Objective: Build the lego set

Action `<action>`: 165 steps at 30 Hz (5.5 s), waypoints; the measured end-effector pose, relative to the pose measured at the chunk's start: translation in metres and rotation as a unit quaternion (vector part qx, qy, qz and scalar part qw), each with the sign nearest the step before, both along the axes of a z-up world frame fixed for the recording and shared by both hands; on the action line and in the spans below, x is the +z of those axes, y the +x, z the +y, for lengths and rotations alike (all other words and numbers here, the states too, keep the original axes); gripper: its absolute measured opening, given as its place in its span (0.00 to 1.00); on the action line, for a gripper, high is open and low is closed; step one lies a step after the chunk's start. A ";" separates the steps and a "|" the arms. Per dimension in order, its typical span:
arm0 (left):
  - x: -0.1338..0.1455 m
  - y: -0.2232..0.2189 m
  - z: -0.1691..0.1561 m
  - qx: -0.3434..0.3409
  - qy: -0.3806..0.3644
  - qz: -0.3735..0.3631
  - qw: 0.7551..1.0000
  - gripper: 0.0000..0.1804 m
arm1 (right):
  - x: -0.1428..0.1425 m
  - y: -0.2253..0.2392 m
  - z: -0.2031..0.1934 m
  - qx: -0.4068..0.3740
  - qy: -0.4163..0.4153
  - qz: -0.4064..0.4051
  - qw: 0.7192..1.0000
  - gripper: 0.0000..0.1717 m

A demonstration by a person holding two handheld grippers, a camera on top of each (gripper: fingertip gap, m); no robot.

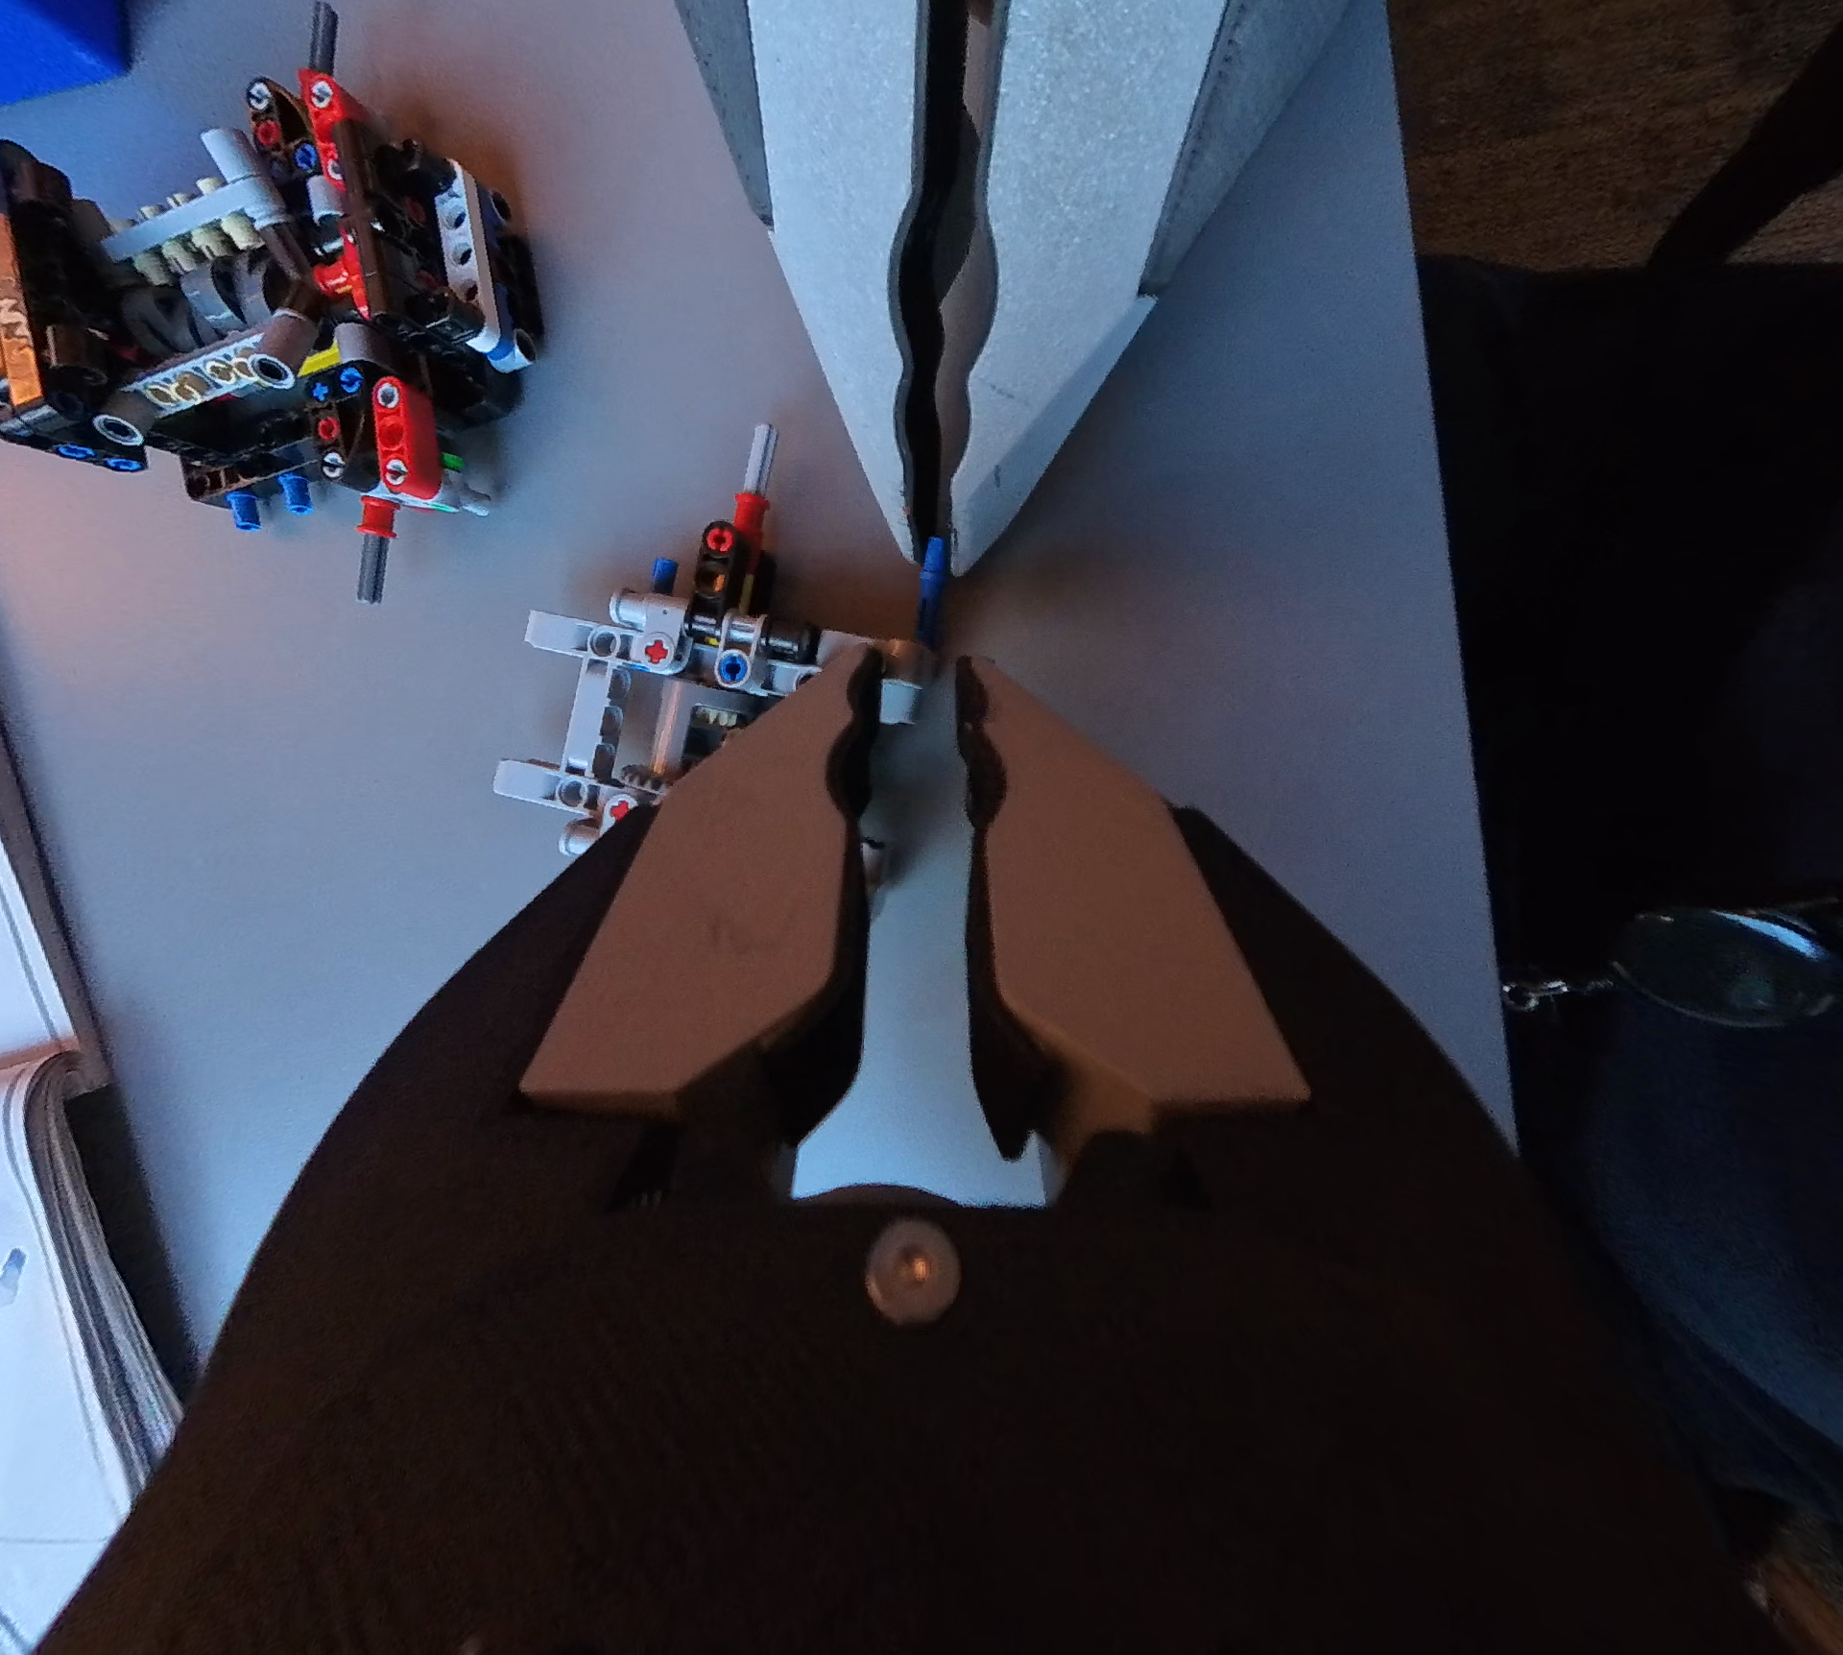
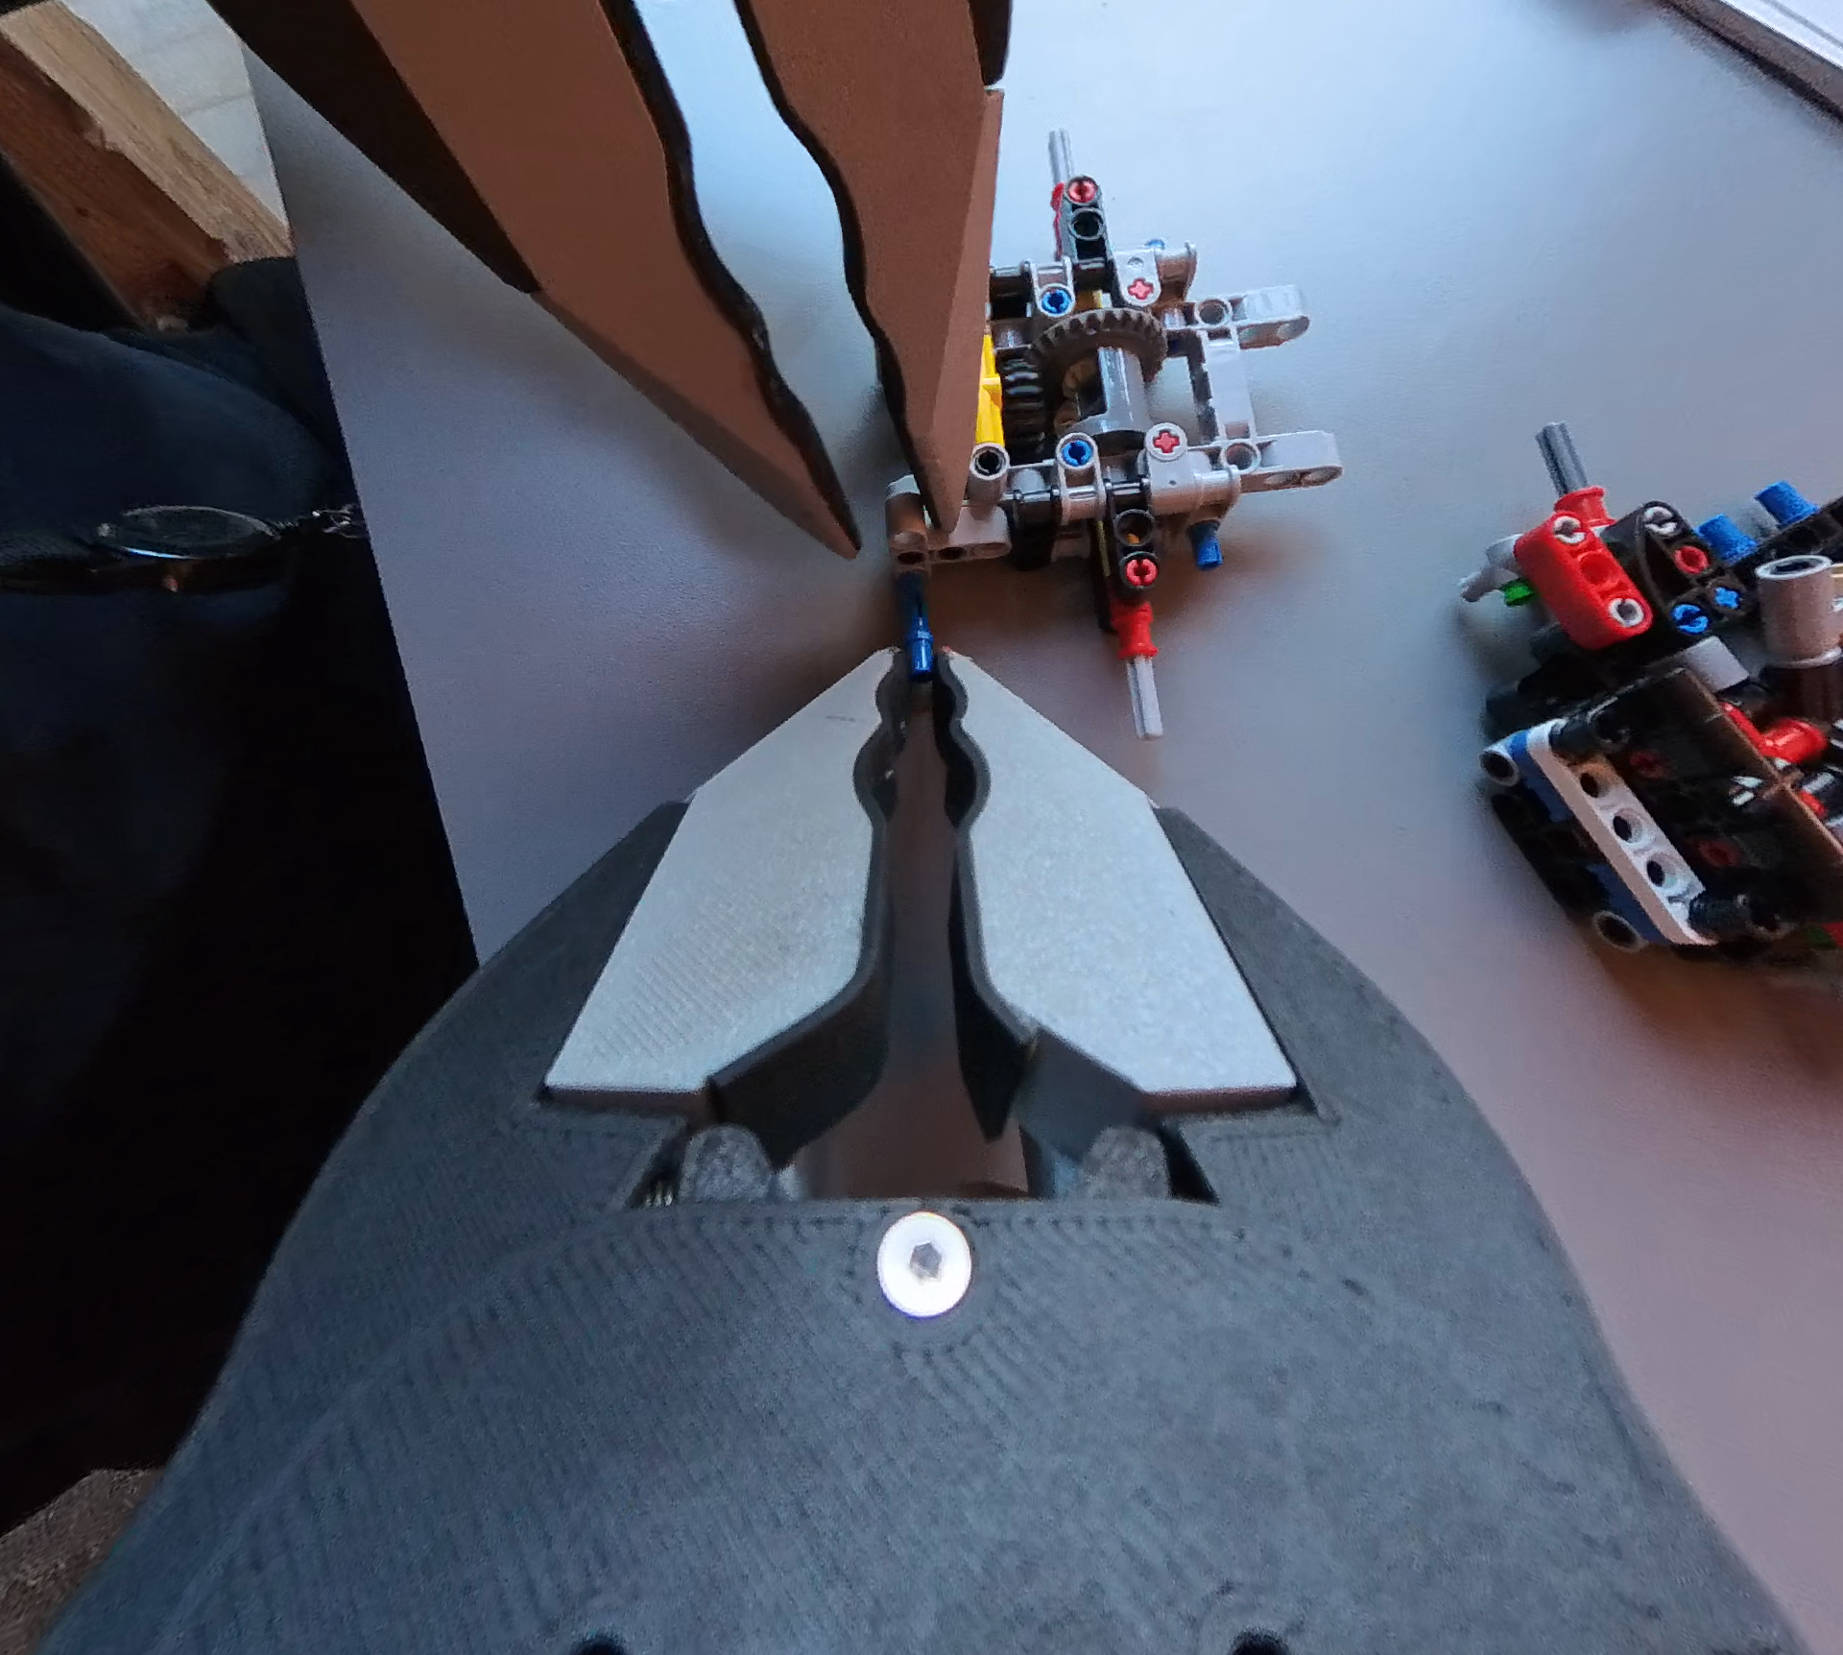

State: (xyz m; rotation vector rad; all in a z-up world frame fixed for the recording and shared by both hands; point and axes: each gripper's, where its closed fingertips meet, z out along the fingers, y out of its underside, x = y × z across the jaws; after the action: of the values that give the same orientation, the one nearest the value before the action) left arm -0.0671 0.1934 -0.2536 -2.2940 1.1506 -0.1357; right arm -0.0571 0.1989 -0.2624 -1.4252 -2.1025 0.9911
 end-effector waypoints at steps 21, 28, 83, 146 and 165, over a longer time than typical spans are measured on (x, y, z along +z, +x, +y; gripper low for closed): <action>0.005 -0.018 -0.001 0.011 0.017 0.041 0.999 0.10 | -0.003 -0.004 0.002 -0.014 0.009 -0.004 1.000 0.00; 0.000 -0.032 0.000 0.019 0.022 0.086 0.996 0.09 | -0.003 -0.004 0.002 -0.021 0.012 -0.004 1.000 0.00; -0.004 -0.016 0.019 -0.023 -0.014 0.059 0.998 0.24 | 0.002 -0.005 0.017 -0.034 -0.010 0.004 0.999 0.01; -0.004 -0.024 0.030 0.056 0.056 0.049 0.996 0.16 | -0.001 -0.016 0.011 -0.093 0.014 -0.008 0.996 0.00; -0.004 -0.029 0.029 0.072 0.068 0.048 0.994 0.16 | -0.001 -0.022 0.013 -0.064 0.008 -0.012 0.998 0.00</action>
State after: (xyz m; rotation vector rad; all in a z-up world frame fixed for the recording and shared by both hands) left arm -0.0962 0.2221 -0.2575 -2.2722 1.0039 0.1055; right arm -0.0786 0.2121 -0.2636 -1.5497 -2.0016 0.9101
